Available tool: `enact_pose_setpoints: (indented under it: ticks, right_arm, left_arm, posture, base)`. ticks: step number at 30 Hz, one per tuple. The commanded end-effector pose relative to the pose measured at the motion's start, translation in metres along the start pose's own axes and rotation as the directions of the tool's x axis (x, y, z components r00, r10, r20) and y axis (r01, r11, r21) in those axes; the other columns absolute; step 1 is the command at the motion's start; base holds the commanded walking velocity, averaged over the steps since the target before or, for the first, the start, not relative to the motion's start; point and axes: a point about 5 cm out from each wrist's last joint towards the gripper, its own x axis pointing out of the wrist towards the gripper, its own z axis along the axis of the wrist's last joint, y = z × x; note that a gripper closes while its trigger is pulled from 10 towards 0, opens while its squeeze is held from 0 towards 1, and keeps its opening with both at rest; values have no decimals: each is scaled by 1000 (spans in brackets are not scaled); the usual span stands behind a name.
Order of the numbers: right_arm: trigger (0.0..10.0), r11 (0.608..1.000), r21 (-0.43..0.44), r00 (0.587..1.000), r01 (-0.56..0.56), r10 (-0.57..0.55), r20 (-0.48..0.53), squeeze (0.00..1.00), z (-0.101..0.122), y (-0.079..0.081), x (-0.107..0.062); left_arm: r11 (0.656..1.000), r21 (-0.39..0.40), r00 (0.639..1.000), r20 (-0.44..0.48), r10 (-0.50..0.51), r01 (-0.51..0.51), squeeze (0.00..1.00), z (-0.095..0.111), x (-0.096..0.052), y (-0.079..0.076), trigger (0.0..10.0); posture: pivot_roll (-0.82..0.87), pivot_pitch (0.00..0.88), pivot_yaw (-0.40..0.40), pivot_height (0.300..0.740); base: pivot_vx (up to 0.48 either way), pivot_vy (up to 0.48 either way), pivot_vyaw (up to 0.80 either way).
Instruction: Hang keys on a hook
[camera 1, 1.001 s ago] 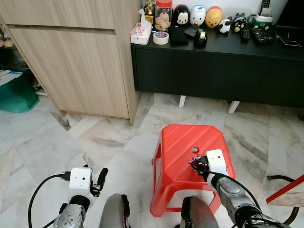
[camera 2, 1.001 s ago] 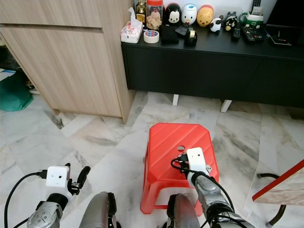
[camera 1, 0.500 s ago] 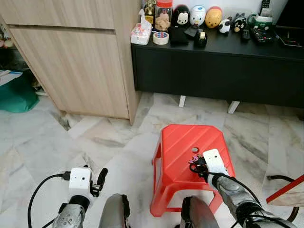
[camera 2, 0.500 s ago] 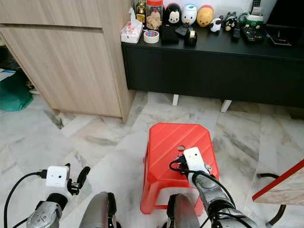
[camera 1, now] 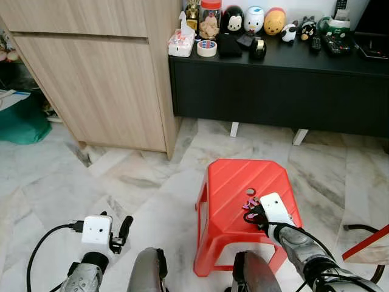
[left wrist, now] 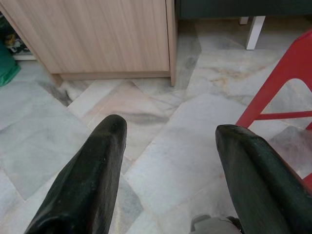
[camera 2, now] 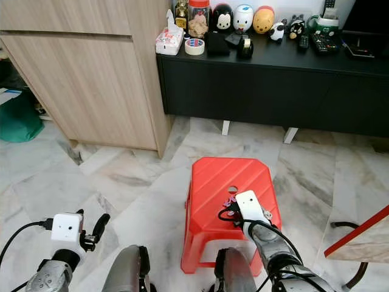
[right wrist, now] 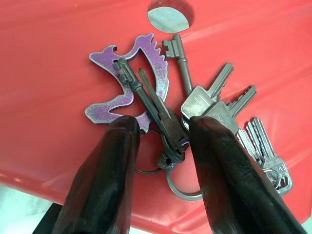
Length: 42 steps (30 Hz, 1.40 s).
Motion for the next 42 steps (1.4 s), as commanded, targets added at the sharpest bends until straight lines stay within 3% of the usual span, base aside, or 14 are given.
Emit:
enact_pose_setpoints:
  ticks: [1,18,24,26,29,33,35,42]
  right_arm:
    - [0,1000,-7,999,1,-1,-36,0,-4,0,0]
    - [0,999,0,997,-39,39,-70,0,-15,13,0]
    - [0,996,32,997,-78,78,2,0,-5,22,1]
    - [0,995,51,997,-80,79,26,0,-2,23,2]
    - [0,986,150,993,-79,65,98,0,0,25,1]
    - [0,980,196,993,-48,26,113,0,-4,23,-1]
    - [0,962,271,988,-6,-36,150,0,-10,21,-3]
    - [0,944,326,962,45,-128,239,0,-12,15,-10]
  left_arm:
    - [1000,-7,1000,-9,3,-3,0,0,-4,3,10000]
    - [1000,-5,999,-38,-16,16,0,-1,-11,3,10000]
    - [1000,-3,999,-50,-17,17,0,-4,-9,3,10000]
    - [1000,-3,998,-53,-17,17,0,-5,-8,2,10000]
    - [1000,-4,998,-58,-16,16,0,-8,-4,1,10000]
    - [1000,-7,998,-61,-15,15,0,-10,-1,0,10000]
    - [1000,-11,997,-70,-10,9,0,-16,5,-2,10000]
    - [1000,-21,998,-61,11,-12,0,-18,23,-3,10000]
  posture:
    - [214,152,1,582]
    - [225,173,15,582]
    - [216,162,14,582]
    - [211,152,11,582]
    - [194,132,5,582]
    - [184,118,-1,582]
    - [172,61,-16,582]
    - [150,0,-32,582]
  base:
    - [0,0,0]
    - [0,0,0]
    - [0,0,0]
    - [0,0,0]
    - [0,0,0]
    - [0,0,0]
    - [0,0,0]
    - [0,0,0]
